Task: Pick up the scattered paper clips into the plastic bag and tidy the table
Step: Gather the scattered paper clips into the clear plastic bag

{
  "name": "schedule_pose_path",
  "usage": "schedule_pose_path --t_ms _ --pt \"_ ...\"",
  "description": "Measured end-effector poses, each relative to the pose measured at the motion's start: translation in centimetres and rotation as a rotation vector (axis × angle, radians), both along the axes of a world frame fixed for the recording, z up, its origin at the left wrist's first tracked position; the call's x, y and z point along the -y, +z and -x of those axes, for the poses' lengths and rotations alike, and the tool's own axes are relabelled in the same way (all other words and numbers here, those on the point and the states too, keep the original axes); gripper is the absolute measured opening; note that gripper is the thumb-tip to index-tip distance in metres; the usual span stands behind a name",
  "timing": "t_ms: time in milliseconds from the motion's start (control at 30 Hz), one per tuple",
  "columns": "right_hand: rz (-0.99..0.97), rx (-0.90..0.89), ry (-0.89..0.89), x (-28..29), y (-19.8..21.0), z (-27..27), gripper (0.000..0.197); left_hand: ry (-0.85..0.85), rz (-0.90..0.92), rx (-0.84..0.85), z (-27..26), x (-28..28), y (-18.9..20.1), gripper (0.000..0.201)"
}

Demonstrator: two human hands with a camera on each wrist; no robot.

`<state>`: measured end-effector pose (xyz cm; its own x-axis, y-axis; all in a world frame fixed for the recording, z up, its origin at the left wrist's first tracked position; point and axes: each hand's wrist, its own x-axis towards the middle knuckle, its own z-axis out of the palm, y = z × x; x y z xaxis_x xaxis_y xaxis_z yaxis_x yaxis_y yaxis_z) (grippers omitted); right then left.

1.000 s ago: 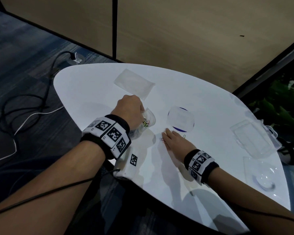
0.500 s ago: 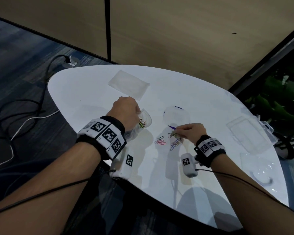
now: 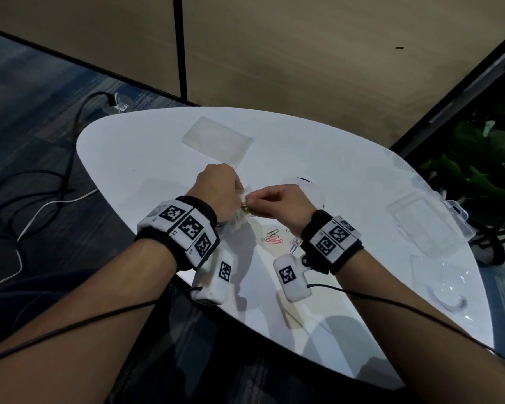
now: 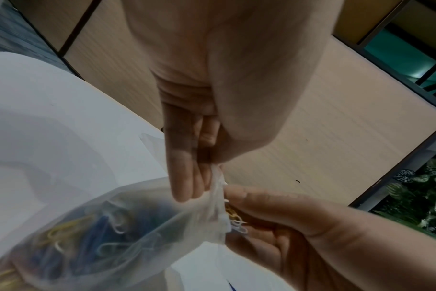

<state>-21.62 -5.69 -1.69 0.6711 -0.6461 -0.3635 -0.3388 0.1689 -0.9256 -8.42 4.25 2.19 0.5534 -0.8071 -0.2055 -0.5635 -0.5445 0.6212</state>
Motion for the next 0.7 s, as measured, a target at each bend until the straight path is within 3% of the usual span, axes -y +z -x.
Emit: schedule_pose_path --t_ms 100,200,267,300,367,433,567,700 --pt "0.161 0.002 0.097 0.4 0.5 0.8 0.016 0.006 0.007 0.008 0.0 0.0 0.0 0.023" --pt "0.252 0.015 -0.044 1.7 1.1 3.0 0.019 -0.002 -0.001 0.007 0.0 0.1 -0.1 0.026" --pt "0.488 -0.265 -0.089 2.9 0.1 5.0 0.023 -0.009 -0.013 0.004 0.1 0.0 0.0 0.027" --pt "0.579 -0.469 -0.045 3.3 -0.9 5.9 0.029 -0.011 -0.017 0.006 0.2 -0.2 0.1 0.028" --pt "0.547 -0.756 0.069 3.5 -3.8 7.4 0.045 -0.017 -0.021 0.018 0.3 -0.4 0.2 0.028" --pt "0.509 -0.803 0.143 2.8 -6.5 7.8 0.050 -0.024 -0.025 0.026 0.4 -0.5 0.4 0.027" --pt "0.752 -0.833 0.401 -0.5 -8.9 6.6 0.058 -0.049 -0.044 0.041 0.6 -0.5 1.1 0.026" --pt "0.958 -0.878 0.722 -1.6 -9.3 6.9 0.082 -0.093 -0.068 0.050 1.5 -0.5 1.2 0.026"
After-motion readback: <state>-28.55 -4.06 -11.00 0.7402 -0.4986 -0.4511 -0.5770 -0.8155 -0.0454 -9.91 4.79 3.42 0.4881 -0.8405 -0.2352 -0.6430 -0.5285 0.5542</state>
